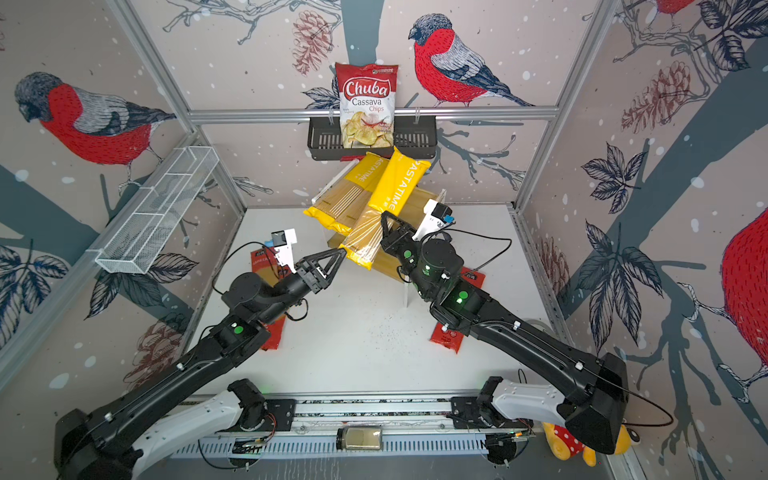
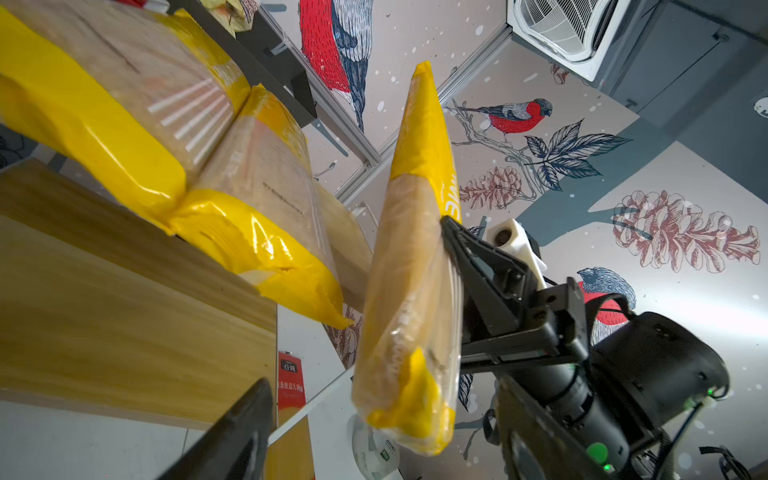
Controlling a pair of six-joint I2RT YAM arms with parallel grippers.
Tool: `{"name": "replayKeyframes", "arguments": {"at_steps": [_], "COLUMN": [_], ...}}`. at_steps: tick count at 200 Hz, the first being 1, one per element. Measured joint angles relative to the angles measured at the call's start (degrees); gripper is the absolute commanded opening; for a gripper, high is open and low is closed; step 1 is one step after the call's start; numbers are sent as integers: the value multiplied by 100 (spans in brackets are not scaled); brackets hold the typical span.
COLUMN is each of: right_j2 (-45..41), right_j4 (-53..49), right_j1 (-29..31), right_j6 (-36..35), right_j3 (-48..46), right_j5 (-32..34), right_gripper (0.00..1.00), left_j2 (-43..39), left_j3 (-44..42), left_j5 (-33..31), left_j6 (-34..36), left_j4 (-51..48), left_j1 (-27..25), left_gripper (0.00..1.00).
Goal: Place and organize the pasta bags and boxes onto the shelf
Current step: 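Carry the pack to the top shelf with the right gripper while the left grips it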
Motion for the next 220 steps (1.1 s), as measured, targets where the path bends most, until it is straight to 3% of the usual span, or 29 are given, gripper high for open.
{"name": "replayKeyframes", "arguments": {"at_steps": [63,119,159,184,205,220], "right_j2": [-101,-122,-173,-247,-343,-452], "right_j4": [-136,-313,-356,-468,-487,-472], "right_j1": [-42,-72,-212,-313,-404,-461], "right_j6": [339,352,376,374,374,372], "right_j3": [52,50,48,31,0,-48], "right_j5": [422,457,431,385,380,374], "right_gripper": [0,3,16,31,49,54], "left_j2": [1043,1534,1679,1744,1744,1729], "left_j3": [417,614,748,796,793,793], "left_j5": [-219,-225,-271,-306,-461,-625], "left_j6": [-160,-442,-651,-929,-1054,-1104], "left_j4": [828,1307,1460,1499,1421,1235], "left_j1": [-387,-529,-544,-546,-546,-544], "left_gripper": [68,37,20,11,9,9]}}
